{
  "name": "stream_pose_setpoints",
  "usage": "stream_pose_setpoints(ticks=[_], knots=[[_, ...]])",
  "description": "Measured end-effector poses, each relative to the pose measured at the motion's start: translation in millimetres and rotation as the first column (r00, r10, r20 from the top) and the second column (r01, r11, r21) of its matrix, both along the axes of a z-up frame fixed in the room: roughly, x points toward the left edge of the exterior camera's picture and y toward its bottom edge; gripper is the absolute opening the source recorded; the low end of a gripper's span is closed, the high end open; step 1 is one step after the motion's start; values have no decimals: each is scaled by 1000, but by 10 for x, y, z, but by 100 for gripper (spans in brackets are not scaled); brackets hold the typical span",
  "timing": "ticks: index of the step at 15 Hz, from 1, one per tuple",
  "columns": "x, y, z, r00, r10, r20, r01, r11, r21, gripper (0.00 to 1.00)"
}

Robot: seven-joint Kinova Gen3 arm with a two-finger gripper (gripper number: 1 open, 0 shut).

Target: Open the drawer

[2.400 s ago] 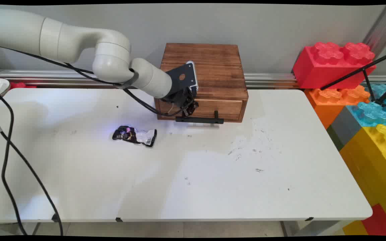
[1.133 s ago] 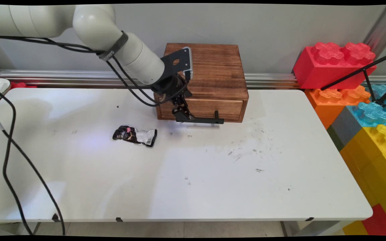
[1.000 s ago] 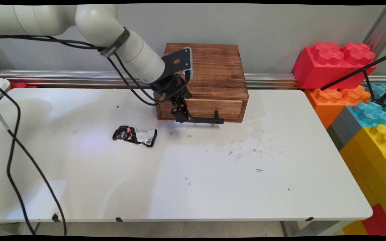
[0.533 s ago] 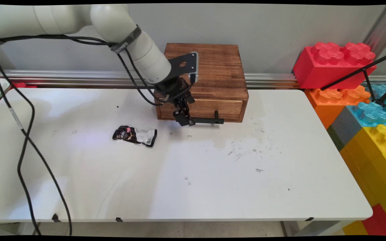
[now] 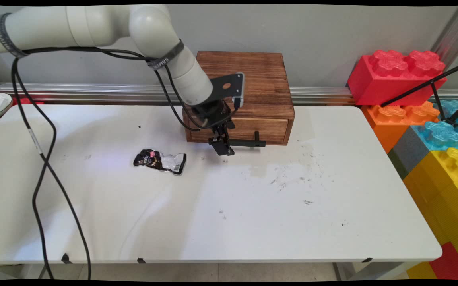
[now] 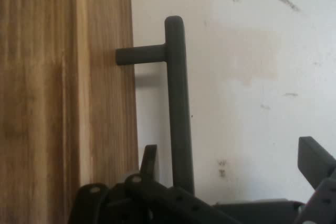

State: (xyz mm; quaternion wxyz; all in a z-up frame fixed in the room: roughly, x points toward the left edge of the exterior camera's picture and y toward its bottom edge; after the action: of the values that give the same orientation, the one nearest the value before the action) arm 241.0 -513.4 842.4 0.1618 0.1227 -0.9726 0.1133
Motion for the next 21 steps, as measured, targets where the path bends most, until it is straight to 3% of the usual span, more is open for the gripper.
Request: stream_pose_setpoints(ticks=[21], knots=[[-304, -202, -552, 999, 13, 38, -14, 1000, 20, 100]])
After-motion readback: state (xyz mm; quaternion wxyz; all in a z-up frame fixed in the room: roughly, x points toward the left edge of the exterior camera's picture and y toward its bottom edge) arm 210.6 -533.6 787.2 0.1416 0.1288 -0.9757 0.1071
